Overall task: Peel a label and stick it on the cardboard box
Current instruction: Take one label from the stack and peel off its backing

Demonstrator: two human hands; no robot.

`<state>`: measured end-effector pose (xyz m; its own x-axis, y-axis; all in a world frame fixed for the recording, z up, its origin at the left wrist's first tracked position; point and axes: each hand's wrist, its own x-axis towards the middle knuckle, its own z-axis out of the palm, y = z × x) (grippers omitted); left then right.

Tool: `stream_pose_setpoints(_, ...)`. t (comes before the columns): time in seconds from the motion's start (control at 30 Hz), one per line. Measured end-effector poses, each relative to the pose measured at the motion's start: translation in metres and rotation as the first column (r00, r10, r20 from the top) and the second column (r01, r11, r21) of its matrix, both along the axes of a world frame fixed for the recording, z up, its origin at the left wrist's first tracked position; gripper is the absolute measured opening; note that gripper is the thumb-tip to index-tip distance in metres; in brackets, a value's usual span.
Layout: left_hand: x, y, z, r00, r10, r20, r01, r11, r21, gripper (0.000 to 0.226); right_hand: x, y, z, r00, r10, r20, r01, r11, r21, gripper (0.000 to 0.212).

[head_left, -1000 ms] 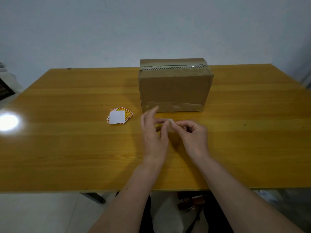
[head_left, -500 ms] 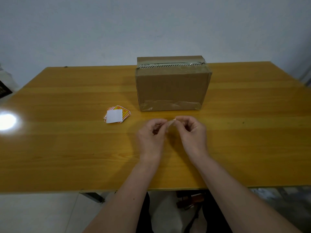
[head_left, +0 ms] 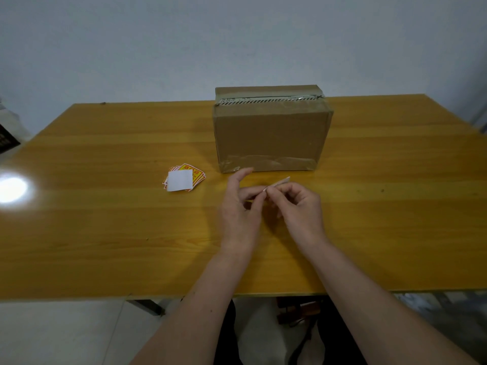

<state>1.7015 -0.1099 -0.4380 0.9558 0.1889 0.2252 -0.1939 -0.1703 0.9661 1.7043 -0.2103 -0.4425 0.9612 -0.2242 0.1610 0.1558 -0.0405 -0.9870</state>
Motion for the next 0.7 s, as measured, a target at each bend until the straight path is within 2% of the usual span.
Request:
stream_pose_setpoints(0.17,-0.0011,0.0007,-0.0007,0.999,0.018,0.033,-0.021,0.995,0.096,0.065,-0.0005,-0.0012,0.0004,0.999,-0.009,-0.031,0.01,1.0,0.029,0.02)
stream_pose_setpoints(0.7,0.005,-0.0003,-0.0068,0.998,-0.053,0.042,0.052,0.998,0.032,0.07,0.0009,-0.002,-0.002,0.998,-0.018,-0.053,0.02,0.999,0.045,0.021)
